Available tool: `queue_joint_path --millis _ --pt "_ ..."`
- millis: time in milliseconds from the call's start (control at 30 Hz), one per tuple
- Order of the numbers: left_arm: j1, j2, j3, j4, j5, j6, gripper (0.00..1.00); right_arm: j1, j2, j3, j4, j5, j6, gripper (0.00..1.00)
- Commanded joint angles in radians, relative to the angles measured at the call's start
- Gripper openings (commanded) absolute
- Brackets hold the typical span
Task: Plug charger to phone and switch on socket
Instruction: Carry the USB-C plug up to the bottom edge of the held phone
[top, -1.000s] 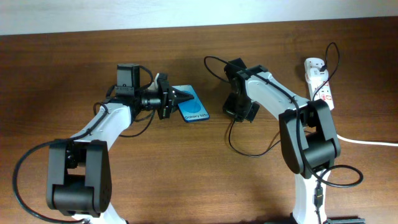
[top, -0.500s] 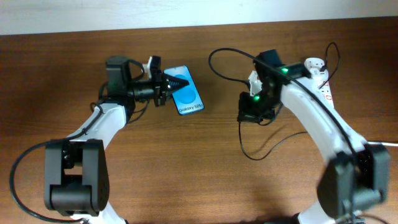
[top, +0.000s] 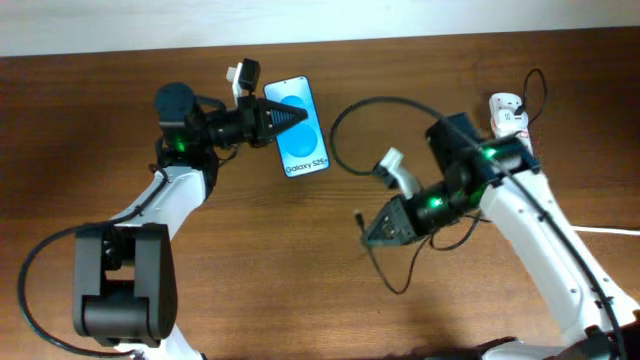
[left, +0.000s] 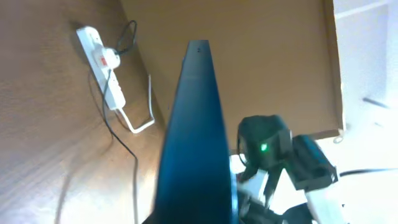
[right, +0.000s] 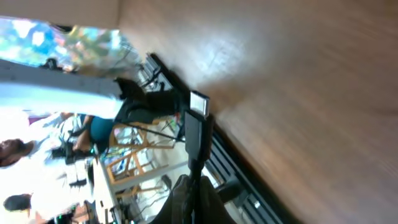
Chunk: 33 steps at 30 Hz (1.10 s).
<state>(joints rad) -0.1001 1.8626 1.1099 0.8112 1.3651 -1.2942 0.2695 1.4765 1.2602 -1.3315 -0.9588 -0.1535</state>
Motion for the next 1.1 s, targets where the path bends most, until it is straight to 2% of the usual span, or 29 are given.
queue_joint_path --millis 0,100,367,433,600,1067 --pt "-0.046 -0.003 0.014 0.011 -0.007 -0.075 0.00 0.076 -0.045 -0.065 0.155 -0.072 0.086 0.04" --pt "-0.069 -0.003 0.014 0.011 0.013 -0.075 0.00 0.124 -0.045 -0.072 0.339 0.103 0.302 0.04" --pt "-0.060 -0.003 0.014 0.011 0.052 -0.075 0.00 0.128 -0.045 -0.072 0.581 0.106 0.407 0.04" --pt "-0.059 -0.003 0.014 0.011 0.051 -0.075 0.00 0.129 -0.045 -0.072 0.596 0.102 0.433 0.04" --pt "-0.036 -0.003 0.014 0.011 -0.005 -0.086 0.00 0.170 -0.045 -0.072 0.509 0.095 0.436 0.04" --pt "-0.034 -0.003 0.014 0.011 0.008 -0.085 0.00 0.181 -0.045 -0.072 0.592 0.107 0.424 0.04"
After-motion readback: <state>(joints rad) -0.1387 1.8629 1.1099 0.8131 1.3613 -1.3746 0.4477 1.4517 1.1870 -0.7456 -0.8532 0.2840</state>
